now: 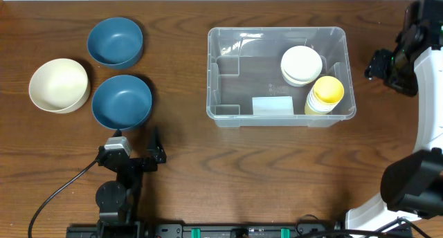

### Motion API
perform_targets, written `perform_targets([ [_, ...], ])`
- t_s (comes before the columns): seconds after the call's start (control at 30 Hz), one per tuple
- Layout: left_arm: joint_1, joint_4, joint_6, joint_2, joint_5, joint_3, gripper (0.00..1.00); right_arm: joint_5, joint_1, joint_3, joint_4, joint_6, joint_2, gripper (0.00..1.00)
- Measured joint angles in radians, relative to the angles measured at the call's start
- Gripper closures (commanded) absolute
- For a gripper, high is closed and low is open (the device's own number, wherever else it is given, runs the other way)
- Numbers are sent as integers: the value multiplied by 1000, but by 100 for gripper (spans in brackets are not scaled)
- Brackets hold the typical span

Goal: Pack container
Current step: 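Release the yellow cup and withdraw the right gripper right, then move the left gripper to the front blue bowl and grasp its rim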

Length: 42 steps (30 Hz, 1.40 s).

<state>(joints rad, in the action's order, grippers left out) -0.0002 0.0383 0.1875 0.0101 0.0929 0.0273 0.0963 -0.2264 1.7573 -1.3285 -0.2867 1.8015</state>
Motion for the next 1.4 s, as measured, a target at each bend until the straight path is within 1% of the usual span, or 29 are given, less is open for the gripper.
perform_targets([
  [0.1, 0, 0, 0, 0, 0, 0, 2, -2, -29, -52, 47, -3, 2, 20],
  [0.13, 0, 0, 0, 0, 0, 0, 2, -2, -38, -67, 63, -8, 2, 17],
  [0.2, 0, 0, 0, 0, 0, 0, 2, -2, -56, -97, 87, -18, 2, 3],
  [0.23, 0, 0, 0, 0, 0, 0, 2, -2, -63, -114, 97, -23, 2, 1],
  [0.43, 0, 0, 0, 0, 0, 0, 2, -3, -72, -202, 107, -55, 2, 1],
  [0.67, 0, 11, 6, 0, 32, 2, 2, -2, -72, -223, 108, -66, 2, 1],
  [0.7, 0, 31, 13, 0, 38, 8, 2, -2, -72, -223, 108, -67, 2, 1],
  [0.83, 0, 249, 38, 3, 69, 86, 2, -2, -72, -223, 110, -69, 2, 1],
  [0.9, 0, 329, 46, 19, 78, 122, 2, -2, -72, -223, 110, -69, 2, 1],
  [1.0, 0, 402, 50, 81, 88, 232, 2, -2, -72, -224, 109, -69, 2, 1],
  [1.13, 0, 505, 48, 241, 91, 487, 2, -3, -72, -224, 110, -69, 2, 1],
  [1.33, 0, 772, -12, 568, 92, 880, 2, -5, -72, -228, 109, -69, 2, 1],
  [1.4, 0, 901, -59, 697, 91, 1023, 2, -5, -72, -228, 111, -69, 2, 1],
])
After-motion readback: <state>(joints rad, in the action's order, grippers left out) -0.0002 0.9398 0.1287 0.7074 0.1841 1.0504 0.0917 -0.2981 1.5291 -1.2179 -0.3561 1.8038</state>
